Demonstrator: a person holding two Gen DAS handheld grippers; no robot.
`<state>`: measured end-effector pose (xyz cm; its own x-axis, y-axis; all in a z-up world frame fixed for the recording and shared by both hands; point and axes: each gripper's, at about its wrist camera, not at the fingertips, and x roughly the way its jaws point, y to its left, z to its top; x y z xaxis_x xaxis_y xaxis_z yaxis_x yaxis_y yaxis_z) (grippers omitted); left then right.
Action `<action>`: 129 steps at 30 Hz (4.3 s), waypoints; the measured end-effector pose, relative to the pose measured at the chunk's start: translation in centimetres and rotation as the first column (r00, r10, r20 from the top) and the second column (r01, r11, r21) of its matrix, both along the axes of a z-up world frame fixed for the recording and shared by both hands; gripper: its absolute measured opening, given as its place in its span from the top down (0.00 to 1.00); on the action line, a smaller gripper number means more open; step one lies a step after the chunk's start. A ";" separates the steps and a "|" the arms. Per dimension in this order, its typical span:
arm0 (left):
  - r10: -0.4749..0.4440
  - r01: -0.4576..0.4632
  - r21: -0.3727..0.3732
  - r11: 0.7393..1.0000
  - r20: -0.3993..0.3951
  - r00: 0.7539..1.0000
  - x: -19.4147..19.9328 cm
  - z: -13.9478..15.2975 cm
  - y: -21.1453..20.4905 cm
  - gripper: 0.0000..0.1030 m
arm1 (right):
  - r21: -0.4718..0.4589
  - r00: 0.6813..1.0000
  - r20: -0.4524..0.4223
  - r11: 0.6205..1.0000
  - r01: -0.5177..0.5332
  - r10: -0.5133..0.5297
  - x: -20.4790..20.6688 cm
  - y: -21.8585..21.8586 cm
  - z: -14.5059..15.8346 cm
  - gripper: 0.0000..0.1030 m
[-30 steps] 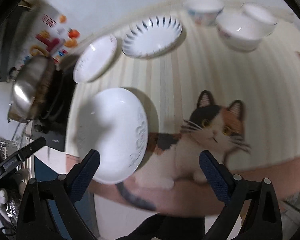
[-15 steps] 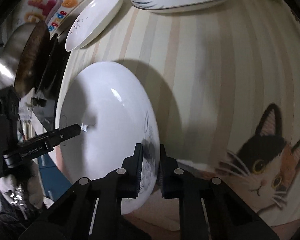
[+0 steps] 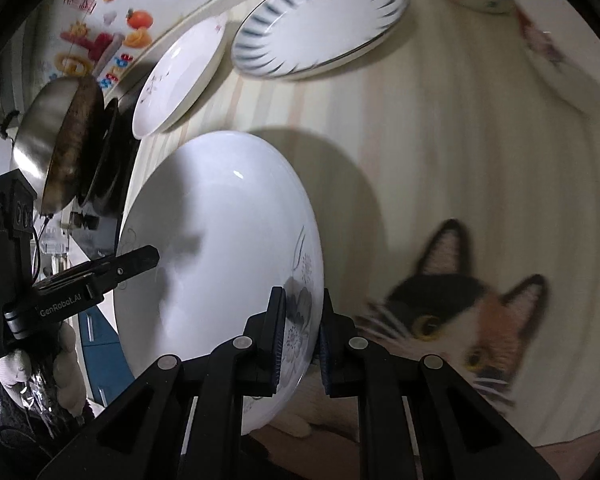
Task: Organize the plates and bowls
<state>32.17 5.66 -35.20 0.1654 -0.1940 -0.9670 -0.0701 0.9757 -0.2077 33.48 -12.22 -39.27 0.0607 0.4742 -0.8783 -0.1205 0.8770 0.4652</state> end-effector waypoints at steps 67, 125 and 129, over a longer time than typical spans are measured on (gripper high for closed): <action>0.265 -0.266 0.015 0.964 0.053 0.963 10.0 1.4 15.0 0.53 | -0.061 0.949 0.290 0.992 -0.109 0.122 19.1 12.7 8.2 0.68; -0.151 0.151 0.016 0.988 0.184 0.971 -0.5 9.8 -2.5 0.59 | 0.077 0.963 0.243 0.992 0.103 -0.119 1.2 -8.7 9.9 0.87; -0.176 0.176 0.016 0.984 0.123 0.977 -0.8 7.3 -3.6 0.59 | 0.080 0.972 0.160 0.984 0.162 -0.173 -1.9 -10.8 6.3 0.87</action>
